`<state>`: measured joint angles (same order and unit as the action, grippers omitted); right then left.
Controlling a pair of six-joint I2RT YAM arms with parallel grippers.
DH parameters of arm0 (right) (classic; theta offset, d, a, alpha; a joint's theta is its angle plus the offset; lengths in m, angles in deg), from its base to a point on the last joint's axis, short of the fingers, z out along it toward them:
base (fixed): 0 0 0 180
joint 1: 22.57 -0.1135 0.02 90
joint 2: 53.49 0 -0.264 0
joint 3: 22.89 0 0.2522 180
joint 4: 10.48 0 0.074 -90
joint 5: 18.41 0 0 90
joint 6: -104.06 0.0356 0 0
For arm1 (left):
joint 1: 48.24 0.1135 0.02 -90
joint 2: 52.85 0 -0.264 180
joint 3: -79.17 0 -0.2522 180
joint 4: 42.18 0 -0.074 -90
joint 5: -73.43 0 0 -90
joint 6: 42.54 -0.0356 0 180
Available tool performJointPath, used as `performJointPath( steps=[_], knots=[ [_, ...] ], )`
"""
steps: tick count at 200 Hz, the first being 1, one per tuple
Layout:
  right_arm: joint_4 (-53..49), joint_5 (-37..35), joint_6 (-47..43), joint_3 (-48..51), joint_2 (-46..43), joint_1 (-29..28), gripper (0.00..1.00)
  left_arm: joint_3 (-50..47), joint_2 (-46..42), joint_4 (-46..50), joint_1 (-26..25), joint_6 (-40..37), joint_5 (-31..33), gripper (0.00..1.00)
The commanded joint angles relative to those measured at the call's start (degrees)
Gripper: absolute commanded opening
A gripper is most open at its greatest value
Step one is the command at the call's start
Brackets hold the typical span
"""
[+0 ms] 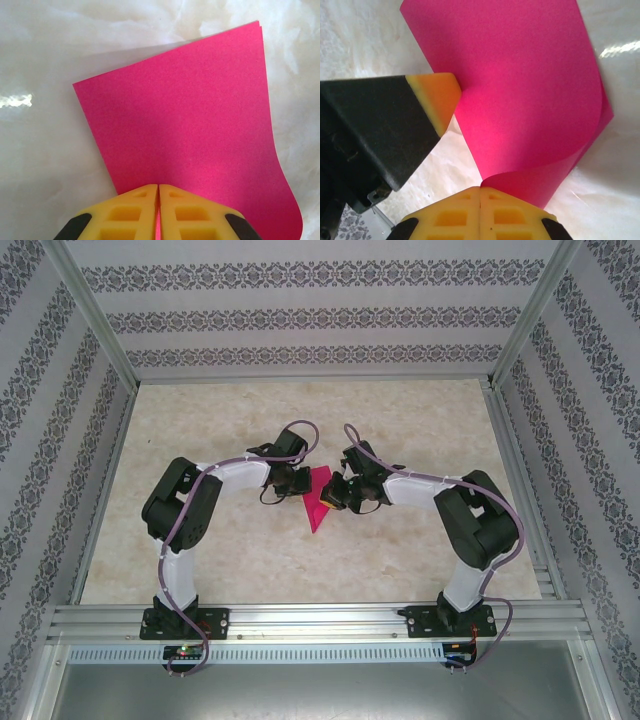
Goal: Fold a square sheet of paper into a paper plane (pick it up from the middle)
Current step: Third fold the triangle at the center of the table.
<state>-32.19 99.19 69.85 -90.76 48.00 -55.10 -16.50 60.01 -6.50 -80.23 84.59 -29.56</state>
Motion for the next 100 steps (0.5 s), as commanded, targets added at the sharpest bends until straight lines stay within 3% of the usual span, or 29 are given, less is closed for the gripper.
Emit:
performJointPath(
  steps=[1,100],
  knots=[
    [2.90,-2.43,2.06,-1.24,1.28,-0.61,0.05,0.45,1.94,1.92,0.16,-1.35,0.26,0.11],
    [2.89,-2.71,2.17,-2.29,3.53,-1.12,0.06,0.01,1.93,1.91,0.17,-0.94,0.08,0.10]
  ],
)
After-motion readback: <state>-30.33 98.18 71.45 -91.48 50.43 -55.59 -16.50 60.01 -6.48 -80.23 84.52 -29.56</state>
